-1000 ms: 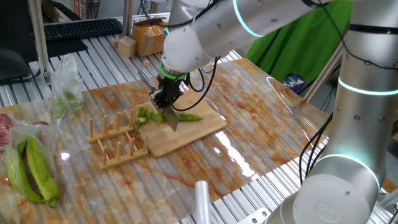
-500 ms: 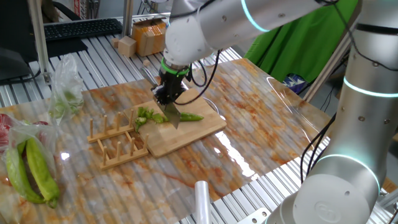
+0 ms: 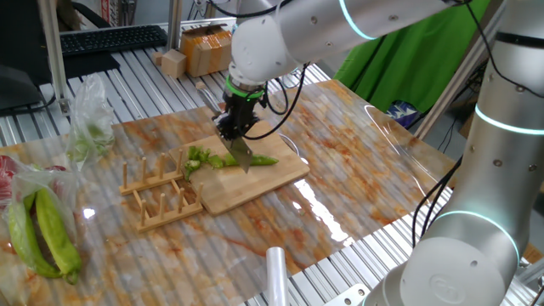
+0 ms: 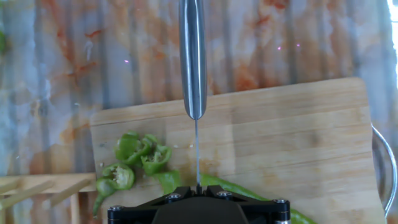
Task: Chop the chili peppers
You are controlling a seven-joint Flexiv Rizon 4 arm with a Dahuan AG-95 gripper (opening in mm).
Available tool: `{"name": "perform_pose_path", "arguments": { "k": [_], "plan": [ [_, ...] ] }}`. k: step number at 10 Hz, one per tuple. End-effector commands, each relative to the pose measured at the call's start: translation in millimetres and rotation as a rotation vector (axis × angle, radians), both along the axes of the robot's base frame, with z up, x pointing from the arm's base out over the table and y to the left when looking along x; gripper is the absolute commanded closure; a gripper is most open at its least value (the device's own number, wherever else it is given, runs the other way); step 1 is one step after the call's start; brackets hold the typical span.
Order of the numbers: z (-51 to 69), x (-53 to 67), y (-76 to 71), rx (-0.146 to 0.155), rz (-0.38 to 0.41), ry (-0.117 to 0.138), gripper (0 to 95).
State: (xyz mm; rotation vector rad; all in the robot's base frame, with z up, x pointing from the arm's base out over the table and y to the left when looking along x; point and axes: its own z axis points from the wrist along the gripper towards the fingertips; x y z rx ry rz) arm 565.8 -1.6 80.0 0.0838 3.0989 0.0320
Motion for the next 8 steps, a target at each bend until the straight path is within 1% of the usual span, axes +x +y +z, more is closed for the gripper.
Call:
{"name": "perform_pose_path", "arguments": {
  "k": [1,4,5,8],
  "plan": [
    [-0.9,1.1,-0.6,-0.006,-0.012,-0.001,95.0],
    [-4.8,-0.5,-8.8,-0.004,-0.003,-0.007,95.0],
    [-5.5,-1.0,-9.7,0.000,-0.004,-0.007,95.0],
    [-5.7,-5.1,-9.6,0.000,-0.012,-0.009,95.0]
  ]
}}
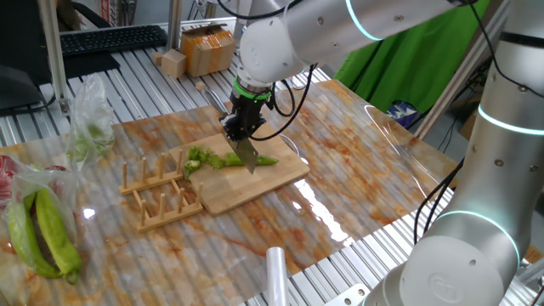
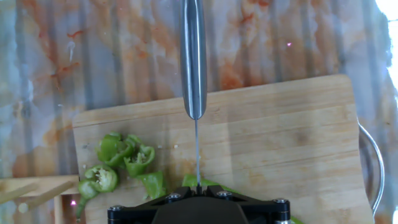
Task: Chop the chili peppers
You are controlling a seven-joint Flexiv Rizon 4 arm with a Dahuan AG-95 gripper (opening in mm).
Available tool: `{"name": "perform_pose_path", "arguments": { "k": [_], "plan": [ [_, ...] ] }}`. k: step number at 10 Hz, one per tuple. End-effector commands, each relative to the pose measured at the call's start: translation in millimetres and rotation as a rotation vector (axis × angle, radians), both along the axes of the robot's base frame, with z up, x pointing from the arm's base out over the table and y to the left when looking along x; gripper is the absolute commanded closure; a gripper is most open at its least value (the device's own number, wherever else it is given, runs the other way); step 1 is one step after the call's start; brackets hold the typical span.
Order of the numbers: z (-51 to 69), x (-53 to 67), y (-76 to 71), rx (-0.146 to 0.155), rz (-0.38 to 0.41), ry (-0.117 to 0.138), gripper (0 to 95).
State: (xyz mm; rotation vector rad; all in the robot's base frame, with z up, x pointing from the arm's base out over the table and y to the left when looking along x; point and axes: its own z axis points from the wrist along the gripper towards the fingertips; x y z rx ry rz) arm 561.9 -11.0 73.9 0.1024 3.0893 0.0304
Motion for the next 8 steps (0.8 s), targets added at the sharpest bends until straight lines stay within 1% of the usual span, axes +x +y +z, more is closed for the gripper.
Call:
{"name": "perform_pose_path", "arguments": {
  "k": [1,2,4,5,6,7,8],
  "plan": [
    [0.0,-1.8,-0.2,-0.001,0.000,-0.001,95.0],
    [-3.4,-2.4,0.0,0.003,0.002,-0.002,95.0],
    [-17.3,-1.1,4.3,0.003,-0.001,-0.017,95.0],
    [-26.4,-0.4,6.8,0.005,-0.002,-0.026,95.0],
    [-41.1,1.7,10.4,0.002,-0.005,-0.045,95.0],
    [-45.9,2.5,10.4,-0.016,-0.005,-0.046,95.0],
    [-45.3,2.2,9.6,-0.018,-0.005,-0.043,95.0]
  ]
}}
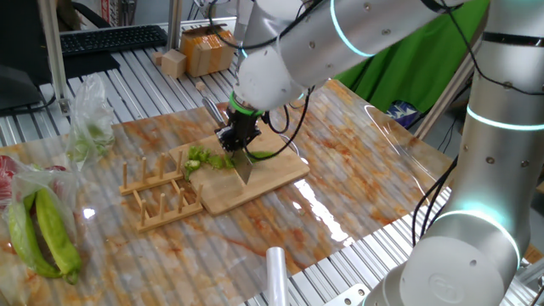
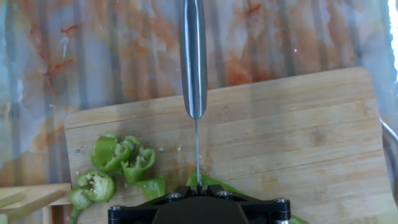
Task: Chop the chili peppers
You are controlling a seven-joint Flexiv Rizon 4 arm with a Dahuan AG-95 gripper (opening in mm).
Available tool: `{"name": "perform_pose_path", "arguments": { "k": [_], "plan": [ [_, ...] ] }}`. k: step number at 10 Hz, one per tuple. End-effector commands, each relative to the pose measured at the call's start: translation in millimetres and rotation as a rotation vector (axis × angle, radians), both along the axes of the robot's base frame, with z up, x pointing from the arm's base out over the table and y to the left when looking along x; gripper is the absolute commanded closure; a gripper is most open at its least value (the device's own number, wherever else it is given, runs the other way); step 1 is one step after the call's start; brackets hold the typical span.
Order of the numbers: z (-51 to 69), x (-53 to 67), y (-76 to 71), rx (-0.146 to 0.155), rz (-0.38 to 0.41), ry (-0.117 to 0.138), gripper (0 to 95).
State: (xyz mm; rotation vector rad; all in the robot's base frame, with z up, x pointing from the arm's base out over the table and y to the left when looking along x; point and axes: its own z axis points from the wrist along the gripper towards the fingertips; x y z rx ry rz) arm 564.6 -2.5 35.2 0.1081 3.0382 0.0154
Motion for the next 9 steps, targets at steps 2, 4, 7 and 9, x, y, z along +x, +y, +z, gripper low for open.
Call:
{"name": "perform_pose_path", "arguments": {
  "k": [2,4,7,9],
  "plan": [
    [-6.5,-0.7,1.1,0.007,-0.005,0.008,95.0],
    [-7.8,-4.2,1.4,0.016,-0.004,0.017,95.0],
    [-9.4,-8.1,1.7,0.021,0.005,-0.005,95.0],
    [-0.5,14.1,-0.6,0.018,0.025,-0.016,95.0]
  ]
}}
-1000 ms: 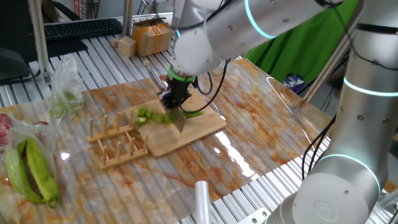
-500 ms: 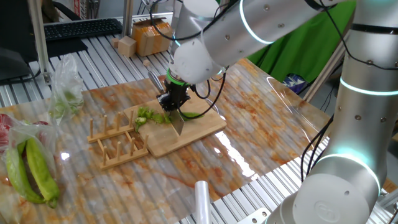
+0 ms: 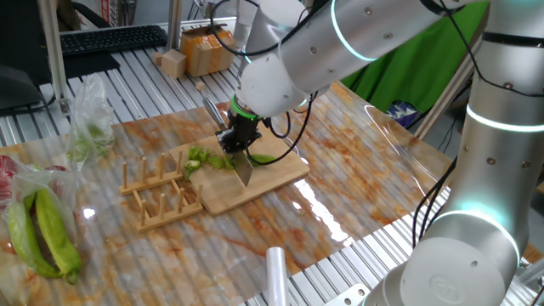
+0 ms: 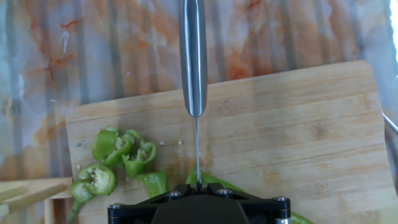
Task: Chop the chili peppers
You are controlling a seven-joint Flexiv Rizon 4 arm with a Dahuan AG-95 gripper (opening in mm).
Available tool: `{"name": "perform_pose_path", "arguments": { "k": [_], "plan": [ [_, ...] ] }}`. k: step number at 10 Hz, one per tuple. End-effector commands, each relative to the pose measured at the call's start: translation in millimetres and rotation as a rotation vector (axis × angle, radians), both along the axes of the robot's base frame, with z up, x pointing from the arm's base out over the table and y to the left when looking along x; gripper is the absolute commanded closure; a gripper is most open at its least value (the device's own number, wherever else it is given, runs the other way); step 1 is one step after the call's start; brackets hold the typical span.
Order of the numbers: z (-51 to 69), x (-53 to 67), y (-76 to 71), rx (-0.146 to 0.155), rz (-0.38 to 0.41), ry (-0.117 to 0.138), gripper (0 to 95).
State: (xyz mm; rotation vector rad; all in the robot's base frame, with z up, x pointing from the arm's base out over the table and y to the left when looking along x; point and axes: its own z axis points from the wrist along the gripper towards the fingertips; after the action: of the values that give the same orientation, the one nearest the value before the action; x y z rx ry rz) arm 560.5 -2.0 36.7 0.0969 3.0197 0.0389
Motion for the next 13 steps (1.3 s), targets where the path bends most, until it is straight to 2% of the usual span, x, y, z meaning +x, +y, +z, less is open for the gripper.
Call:
{"name": "perform_pose_path", "arguments": {
  "k": [1,3,4,6,8,9,10,11,13],
  "plan": [
    [0.6,27.5,-2.4,0.006,0.028,0.006,95.0],
    [-0.3,26.7,-1.6,0.011,0.026,0.011,95.0],
    [-1.0,21.4,-0.8,0.004,0.021,0.010,95.0],
    [-4.6,9.2,0.7,0.012,0.006,-0.004,95.0],
    [-5.5,8.6,0.9,0.009,0.006,0.002,95.0],
    [-8.4,7.7,1.6,0.027,0.000,0.000,95.0],
    [-11.8,5.8,2.6,0.027,-0.004,-0.004,95.0],
    [-10.4,3.7,2.7,0.019,-0.001,0.012,95.0],
    [-4.7,2.2,2.1,0.016,0.002,0.012,95.0]
  ]
}}
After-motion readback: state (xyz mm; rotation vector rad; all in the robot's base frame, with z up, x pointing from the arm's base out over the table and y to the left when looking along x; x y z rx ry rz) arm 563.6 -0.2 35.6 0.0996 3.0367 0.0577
